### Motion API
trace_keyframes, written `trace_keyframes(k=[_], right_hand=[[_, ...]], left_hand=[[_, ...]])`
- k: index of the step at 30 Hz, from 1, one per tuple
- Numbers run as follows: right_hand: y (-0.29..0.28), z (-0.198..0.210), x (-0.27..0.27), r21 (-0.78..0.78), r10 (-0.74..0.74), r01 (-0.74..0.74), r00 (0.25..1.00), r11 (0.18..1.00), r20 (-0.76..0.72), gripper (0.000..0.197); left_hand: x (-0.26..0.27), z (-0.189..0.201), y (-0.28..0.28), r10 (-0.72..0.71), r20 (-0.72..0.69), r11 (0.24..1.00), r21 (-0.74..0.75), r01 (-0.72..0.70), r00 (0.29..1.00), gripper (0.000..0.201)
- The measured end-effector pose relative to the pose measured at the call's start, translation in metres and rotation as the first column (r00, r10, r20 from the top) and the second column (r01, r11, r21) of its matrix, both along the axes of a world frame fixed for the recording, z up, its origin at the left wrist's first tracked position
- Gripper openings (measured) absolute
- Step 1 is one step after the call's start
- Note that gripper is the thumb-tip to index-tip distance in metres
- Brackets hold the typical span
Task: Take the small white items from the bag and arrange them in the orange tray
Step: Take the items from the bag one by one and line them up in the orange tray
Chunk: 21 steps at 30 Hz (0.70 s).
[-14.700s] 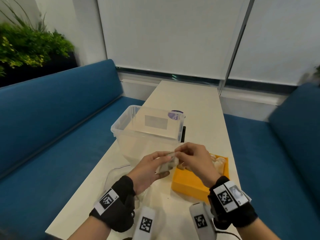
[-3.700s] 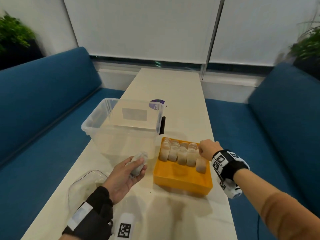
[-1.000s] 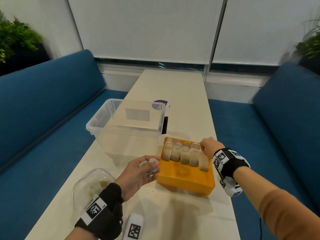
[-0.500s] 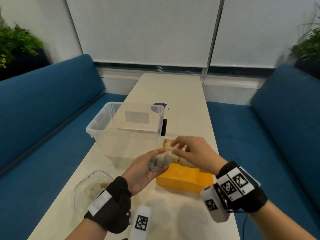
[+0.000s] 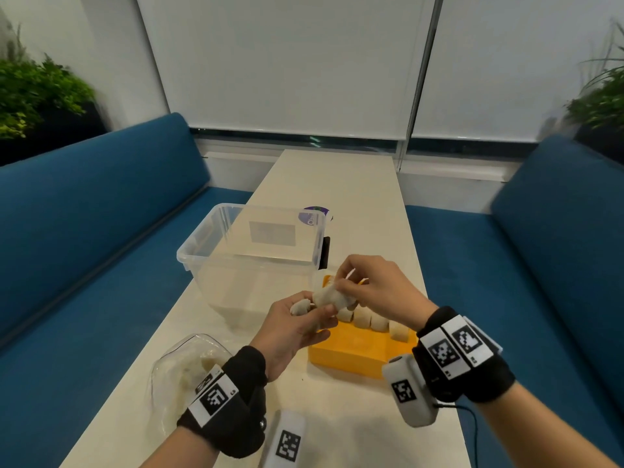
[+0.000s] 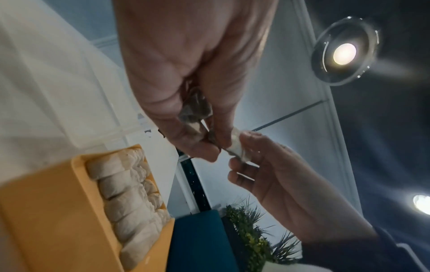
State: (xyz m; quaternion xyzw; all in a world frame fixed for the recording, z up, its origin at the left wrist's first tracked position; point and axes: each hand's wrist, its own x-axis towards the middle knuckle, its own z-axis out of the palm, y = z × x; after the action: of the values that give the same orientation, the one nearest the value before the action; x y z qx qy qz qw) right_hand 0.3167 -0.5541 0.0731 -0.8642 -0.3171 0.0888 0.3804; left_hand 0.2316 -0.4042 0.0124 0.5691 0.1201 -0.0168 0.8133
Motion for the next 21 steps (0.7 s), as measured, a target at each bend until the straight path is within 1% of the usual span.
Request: trace_keyframes(k=[1, 3, 6, 8, 10, 12, 14, 18, 21], right_hand=[[0.001, 0.006, 0.0, 0.008, 0.022, -0.022, 1.0, 1.0, -0.007, 0.009], [0.003, 0.018, 0.002, -0.015, 0.053, -0.053, 0.998, 0.999, 0.041, 0.01], [0.009, 0.036, 0.006, -0.169, 0.146, -0.115, 0.972, 0.979, 0.184, 0.01], [0.014, 0.048, 0.007, -0.256, 0.223, -0.161, 0.947, 0.953, 0.233, 0.011], [0.017, 0.054, 0.009, -0.299, 0.274, -0.197, 0.931, 0.934, 0.243, 0.012], [0.018, 0.058, 0.01, -0.303, 0.285, -0.207, 0.928, 0.93, 0.24, 0.014], [0.017, 0.063, 0.01, -0.285, 0.272, -0.199, 0.93, 0.937, 0.245, 0.015], [0.015, 0.068, 0.012, -0.289, 0.235, -0.148, 0.926, 0.946, 0.295, 0.014], [0.016, 0.07, 0.011, -0.281, 0.211, -0.123, 0.928, 0.952, 0.307, 0.015]], left_hand=[[0.001, 0.0, -0.001, 0.018, 0.005, 1.0, -0.023, -0.018, 1.0, 0.018], [0.002, 0.001, -0.004, 0.032, 0.013, 0.998, -0.055, -0.031, 0.999, 0.026], [0.001, 0.001, -0.006, 0.018, 0.02, 0.999, -0.034, -0.018, 1.0, 0.034], [0.002, 0.0, -0.005, 0.026, 0.032, 0.999, -0.041, -0.025, 0.999, 0.032], [0.003, 0.001, -0.004, 0.05, 0.048, 0.998, -0.04, -0.048, 0.998, 0.026], [0.005, 0.004, -0.004, 0.069, 0.067, 0.997, -0.022, -0.067, 0.995, 0.017], [0.007, 0.006, -0.004, 0.087, 0.087, 0.996, -0.005, -0.086, 0.992, 0.013], [0.008, 0.009, -0.002, 0.104, 0.088, 0.994, 0.013, -0.106, 0.991, 0.019], [0.007, 0.013, -0.002, 0.056, 0.042, 0.997, -0.062, -0.053, 0.998, 0.029]])
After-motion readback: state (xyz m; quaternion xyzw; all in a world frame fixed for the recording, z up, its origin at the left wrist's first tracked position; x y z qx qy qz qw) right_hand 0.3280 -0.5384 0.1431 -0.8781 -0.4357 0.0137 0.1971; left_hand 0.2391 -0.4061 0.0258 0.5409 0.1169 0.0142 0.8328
